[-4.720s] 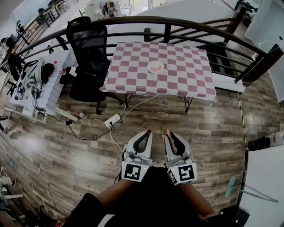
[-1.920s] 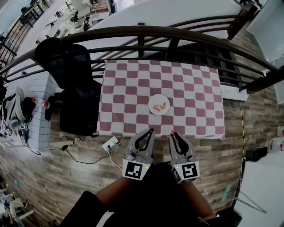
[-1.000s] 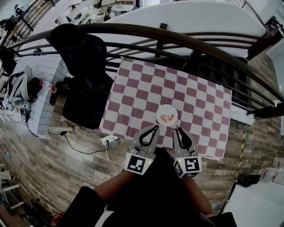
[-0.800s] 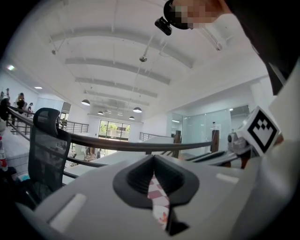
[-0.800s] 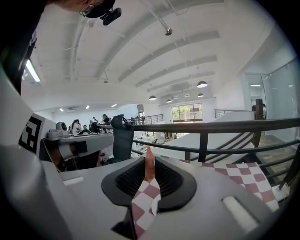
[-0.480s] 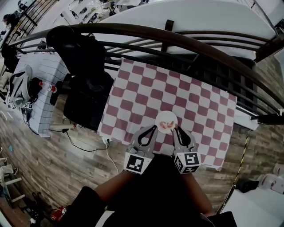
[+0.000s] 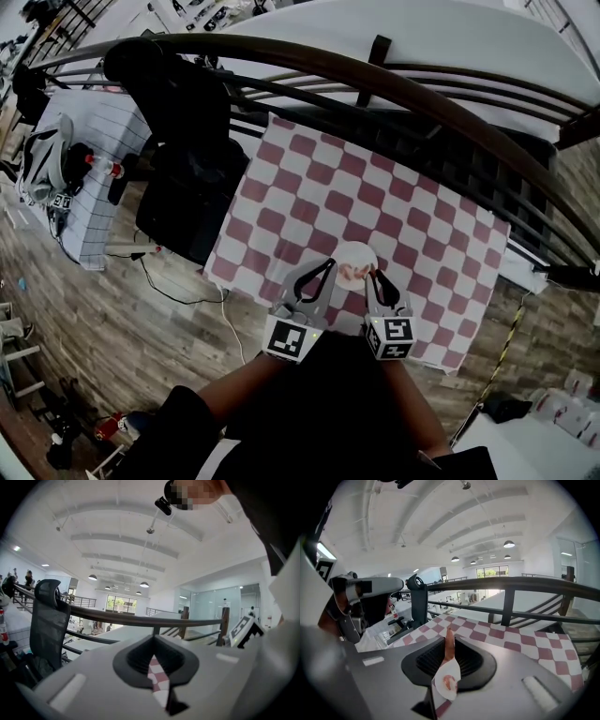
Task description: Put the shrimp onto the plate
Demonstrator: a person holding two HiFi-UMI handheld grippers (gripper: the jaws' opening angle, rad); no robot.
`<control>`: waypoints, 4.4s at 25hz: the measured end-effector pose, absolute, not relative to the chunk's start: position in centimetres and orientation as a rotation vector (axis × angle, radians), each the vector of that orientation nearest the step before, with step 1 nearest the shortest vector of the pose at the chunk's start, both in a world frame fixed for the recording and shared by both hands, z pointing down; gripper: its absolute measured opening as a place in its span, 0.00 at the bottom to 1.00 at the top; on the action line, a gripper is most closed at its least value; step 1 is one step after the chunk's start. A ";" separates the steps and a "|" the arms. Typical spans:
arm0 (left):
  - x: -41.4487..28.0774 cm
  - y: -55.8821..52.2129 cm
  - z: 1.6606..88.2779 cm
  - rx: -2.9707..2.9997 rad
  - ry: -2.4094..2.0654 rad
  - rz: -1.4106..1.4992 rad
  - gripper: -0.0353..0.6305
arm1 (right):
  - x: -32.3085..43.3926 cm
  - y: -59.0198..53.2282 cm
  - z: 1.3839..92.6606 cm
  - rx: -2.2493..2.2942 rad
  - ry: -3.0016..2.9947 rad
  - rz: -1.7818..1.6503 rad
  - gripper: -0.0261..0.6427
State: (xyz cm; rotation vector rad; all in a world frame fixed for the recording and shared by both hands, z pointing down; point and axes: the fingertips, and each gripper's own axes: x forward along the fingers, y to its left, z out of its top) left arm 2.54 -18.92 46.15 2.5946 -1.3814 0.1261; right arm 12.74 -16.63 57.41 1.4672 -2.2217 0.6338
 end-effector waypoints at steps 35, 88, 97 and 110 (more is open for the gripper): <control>1.9 -22.1 50.0 2.447 -1.473 0.251 0.06 | 12.7 -19.5 75.7 1.140 -2.048 0.765 0.14; 0.0 -17.0 46.0 2.562 -1.431 0.155 0.06 | 11.3 -18.0 59.7 1.432 -2.281 0.657 0.04; 1.7 -13.6 43.4 2.677 -1.299 0.071 0.06 | 13.0 -14.3 47.2 1.809 -2.354 0.352 0.04; 1.9 -8.5 40.4 2.785 -1.202 -0.026 0.06 | 9.7 -6.2 39.5 1.947 -2.345 0.051 0.04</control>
